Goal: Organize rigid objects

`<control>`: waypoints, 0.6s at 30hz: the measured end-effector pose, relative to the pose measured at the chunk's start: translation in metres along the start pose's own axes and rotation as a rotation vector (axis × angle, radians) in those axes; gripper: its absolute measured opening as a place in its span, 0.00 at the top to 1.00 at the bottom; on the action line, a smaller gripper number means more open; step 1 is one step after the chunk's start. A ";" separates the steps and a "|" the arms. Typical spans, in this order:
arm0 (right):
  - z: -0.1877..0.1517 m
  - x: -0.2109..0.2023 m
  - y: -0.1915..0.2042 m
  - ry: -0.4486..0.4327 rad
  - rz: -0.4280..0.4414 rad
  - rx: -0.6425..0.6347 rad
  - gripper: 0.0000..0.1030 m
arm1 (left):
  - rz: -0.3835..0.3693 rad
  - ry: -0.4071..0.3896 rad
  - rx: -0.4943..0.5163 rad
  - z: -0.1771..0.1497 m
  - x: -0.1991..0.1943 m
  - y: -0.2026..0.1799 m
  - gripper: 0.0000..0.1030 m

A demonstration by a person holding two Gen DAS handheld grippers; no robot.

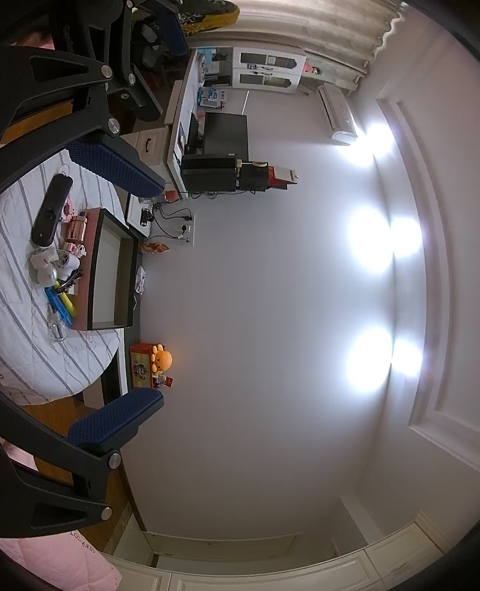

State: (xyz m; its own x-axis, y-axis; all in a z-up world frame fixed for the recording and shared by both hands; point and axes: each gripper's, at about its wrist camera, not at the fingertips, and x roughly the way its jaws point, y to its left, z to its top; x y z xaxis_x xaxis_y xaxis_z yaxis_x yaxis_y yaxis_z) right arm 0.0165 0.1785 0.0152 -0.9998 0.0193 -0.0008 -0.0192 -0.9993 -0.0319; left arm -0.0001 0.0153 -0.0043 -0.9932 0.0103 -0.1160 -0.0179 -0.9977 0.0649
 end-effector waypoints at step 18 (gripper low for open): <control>0.002 -0.002 -0.001 -0.009 -0.003 0.001 0.00 | -0.003 -0.007 -0.001 -0.001 -0.002 0.000 0.00</control>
State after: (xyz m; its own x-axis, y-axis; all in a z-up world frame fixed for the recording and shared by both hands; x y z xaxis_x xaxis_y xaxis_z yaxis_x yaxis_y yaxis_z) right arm 0.0182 0.1794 0.0175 -0.9997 0.0224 0.0086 -0.0227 -0.9993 -0.0313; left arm 0.0017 0.0152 -0.0051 -0.9939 0.0140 -0.1090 -0.0210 -0.9978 0.0633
